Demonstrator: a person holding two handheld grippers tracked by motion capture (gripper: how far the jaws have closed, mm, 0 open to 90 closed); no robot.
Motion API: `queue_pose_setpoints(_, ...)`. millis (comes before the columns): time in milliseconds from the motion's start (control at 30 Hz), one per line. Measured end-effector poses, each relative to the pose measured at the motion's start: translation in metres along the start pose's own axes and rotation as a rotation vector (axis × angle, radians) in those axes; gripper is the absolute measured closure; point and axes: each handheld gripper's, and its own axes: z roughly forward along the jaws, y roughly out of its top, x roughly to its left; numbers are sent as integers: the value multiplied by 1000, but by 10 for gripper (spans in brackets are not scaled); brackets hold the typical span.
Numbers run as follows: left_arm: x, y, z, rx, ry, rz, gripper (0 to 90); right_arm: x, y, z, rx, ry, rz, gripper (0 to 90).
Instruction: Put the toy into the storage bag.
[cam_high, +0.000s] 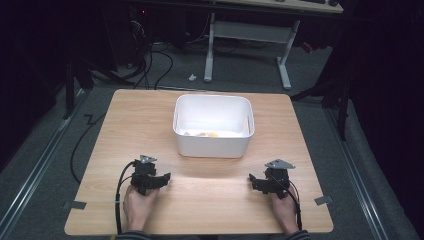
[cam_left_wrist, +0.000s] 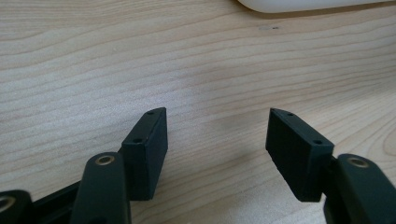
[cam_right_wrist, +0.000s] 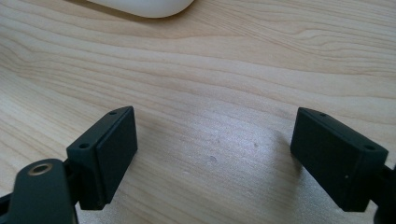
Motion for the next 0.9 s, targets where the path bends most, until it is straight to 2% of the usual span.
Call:
queue_pose_setpoints(233, -7, -3, 4, -36, 41, 35, 376, 0, 0, 0, -1, 1, -2, 147)
queue_pose_setpoints(367, -14, -7, 9, -70, 98, 74, 344, 0, 0, 0, -2, 1, -3, 147)
queue_pose_setpoints(500, -20, -11, 14, -114, 136, 98, 303, 0, 0, 0, -2, 1, -5, 148)
queue_pose_setpoints(567, -21, -14, 17, -150, 143, 92, 278, 0, 0, 0, -2, 1, -5, 147)
queue_pose_setpoints(900, -21, -14, 17, -148, 141, 94, 263, 0, 0, 0, -2, 1, -3, 147)
